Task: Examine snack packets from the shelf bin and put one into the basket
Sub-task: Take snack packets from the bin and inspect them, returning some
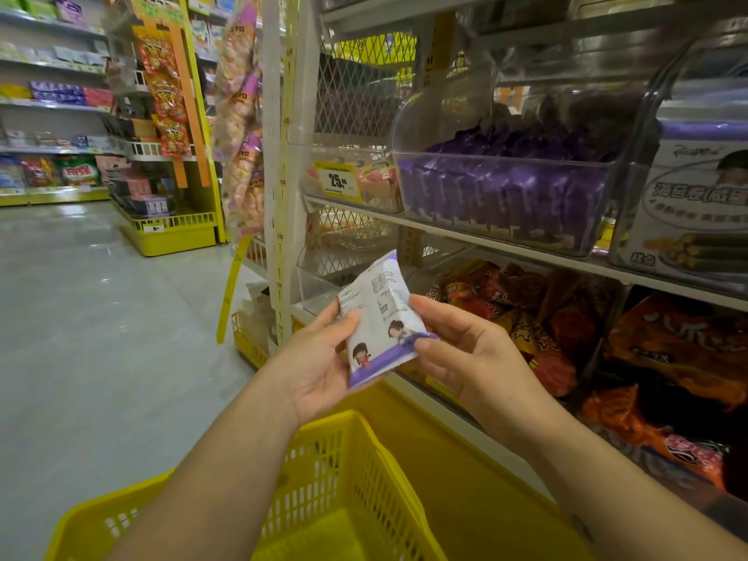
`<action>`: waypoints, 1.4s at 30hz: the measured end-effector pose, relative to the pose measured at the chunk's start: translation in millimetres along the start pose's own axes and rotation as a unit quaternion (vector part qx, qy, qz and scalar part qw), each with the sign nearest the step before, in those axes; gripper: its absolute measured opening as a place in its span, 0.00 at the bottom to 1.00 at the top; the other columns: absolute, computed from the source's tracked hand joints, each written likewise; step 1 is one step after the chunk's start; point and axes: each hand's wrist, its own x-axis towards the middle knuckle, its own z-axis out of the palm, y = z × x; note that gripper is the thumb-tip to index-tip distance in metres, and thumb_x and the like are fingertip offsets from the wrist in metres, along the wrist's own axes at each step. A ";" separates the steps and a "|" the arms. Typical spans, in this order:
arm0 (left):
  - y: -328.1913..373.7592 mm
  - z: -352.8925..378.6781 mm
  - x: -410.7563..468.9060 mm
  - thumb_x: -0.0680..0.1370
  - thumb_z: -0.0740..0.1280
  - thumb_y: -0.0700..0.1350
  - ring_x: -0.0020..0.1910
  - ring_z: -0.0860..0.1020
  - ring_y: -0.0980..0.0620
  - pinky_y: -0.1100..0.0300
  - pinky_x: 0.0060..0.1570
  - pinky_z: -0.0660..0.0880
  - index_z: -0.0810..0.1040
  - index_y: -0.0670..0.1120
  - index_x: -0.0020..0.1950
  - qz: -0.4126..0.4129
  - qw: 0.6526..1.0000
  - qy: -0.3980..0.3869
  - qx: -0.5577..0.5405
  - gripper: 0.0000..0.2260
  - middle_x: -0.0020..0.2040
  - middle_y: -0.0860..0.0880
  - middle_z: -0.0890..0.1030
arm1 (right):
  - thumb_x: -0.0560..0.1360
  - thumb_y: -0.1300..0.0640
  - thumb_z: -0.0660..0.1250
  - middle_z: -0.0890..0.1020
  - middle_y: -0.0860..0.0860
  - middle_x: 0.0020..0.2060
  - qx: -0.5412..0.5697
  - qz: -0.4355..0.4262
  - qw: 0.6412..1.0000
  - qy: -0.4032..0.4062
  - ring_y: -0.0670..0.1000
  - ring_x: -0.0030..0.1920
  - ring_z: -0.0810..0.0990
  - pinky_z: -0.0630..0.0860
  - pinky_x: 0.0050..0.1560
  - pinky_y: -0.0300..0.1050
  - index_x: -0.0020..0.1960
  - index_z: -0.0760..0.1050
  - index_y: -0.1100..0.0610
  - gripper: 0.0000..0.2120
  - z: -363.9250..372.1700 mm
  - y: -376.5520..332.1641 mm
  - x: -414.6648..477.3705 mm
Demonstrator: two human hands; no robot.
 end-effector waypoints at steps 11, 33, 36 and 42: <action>18.6 -9.1 -13.3 0.69 0.70 0.33 0.50 0.84 0.46 0.56 0.42 0.82 0.69 0.61 0.59 -0.001 0.980 -0.162 0.113 0.28 0.58 0.42 0.83 | 0.77 0.69 0.61 0.85 0.54 0.53 0.013 0.013 0.999 0.046 0.50 0.51 0.84 0.81 0.47 0.38 0.64 0.75 0.61 0.17 -12.6 7.5 4.4; -0.8 -3.2 -0.9 0.77 0.68 0.52 0.52 0.80 0.64 0.51 0.57 0.78 0.73 0.68 0.61 0.137 0.860 -0.012 0.492 0.15 0.54 0.66 0.81 | 0.74 0.62 0.70 0.82 0.45 0.57 -0.202 -0.072 0.976 0.029 0.43 0.56 0.81 0.81 0.52 0.41 0.62 0.70 0.44 0.22 -6.8 8.7 -2.3; -2.3 2.4 -1.4 0.73 0.66 0.56 0.48 0.80 0.67 0.51 0.56 0.79 0.78 0.70 0.49 0.162 0.871 0.055 0.461 0.08 0.48 0.69 0.81 | 0.73 0.63 0.72 0.81 0.42 0.56 -0.257 -0.110 0.960 0.011 0.42 0.56 0.80 0.80 0.52 0.41 0.61 0.69 0.39 0.25 -1.9 9.7 -3.3; -0.5 6.5 0.3 0.58 0.66 0.59 0.48 0.81 0.61 0.50 0.54 0.79 0.59 0.64 0.75 0.197 0.866 0.123 0.442 0.44 0.46 0.76 0.75 | 0.72 0.61 0.73 0.80 0.34 0.48 -0.371 -0.152 0.916 0.009 0.34 0.48 0.79 0.75 0.42 0.28 0.60 0.66 0.34 0.29 2.8 8.7 -5.1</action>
